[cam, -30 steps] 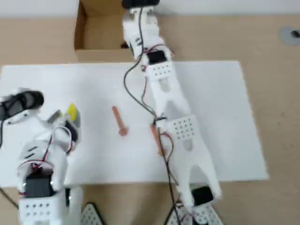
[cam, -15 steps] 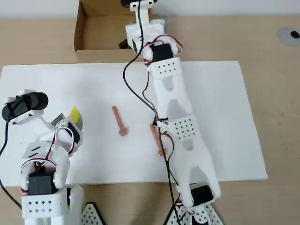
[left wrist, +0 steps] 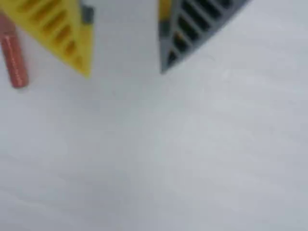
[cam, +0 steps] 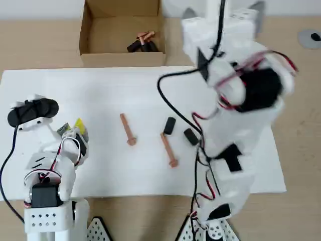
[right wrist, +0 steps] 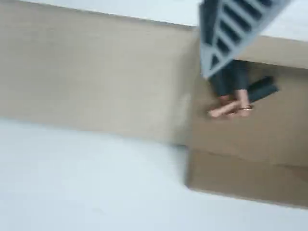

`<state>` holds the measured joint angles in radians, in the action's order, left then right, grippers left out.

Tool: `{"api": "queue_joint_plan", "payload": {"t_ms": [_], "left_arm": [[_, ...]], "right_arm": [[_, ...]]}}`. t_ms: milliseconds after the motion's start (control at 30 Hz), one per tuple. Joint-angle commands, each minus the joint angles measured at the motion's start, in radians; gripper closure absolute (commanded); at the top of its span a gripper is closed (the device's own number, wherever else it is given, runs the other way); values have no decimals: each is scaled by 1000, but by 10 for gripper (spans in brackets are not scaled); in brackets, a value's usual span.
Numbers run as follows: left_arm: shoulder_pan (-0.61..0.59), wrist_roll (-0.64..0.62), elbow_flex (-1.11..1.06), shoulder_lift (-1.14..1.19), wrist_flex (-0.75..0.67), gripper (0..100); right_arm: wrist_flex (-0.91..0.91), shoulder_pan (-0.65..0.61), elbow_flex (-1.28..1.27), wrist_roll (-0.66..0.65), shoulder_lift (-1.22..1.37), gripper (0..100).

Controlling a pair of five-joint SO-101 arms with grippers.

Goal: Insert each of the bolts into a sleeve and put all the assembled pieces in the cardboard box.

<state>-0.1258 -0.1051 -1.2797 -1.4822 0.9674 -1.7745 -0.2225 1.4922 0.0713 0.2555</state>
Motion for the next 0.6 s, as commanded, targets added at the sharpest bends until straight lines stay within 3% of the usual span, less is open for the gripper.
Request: {"api": "queue_joint_plan", "payload": {"t_ms": [0,100,333,433,567], "left_arm": [[2,31,-18,-2,2,908],[2,60,-66,-1,-5,907],[5,61,-68,-1,-44,906],[9,58,-66,-1,-63,876],[11,60,-44,-1,-61,865]], "right_arm": [[-17,45,-268,-17,-162,489],[-17,13,-667,-17,-358,489],[-5,-211,-1627,-23,-908,489],[40,-160,-1831,-25,-1072,489],[43,25,-1910,-54,-1202,490]]}}
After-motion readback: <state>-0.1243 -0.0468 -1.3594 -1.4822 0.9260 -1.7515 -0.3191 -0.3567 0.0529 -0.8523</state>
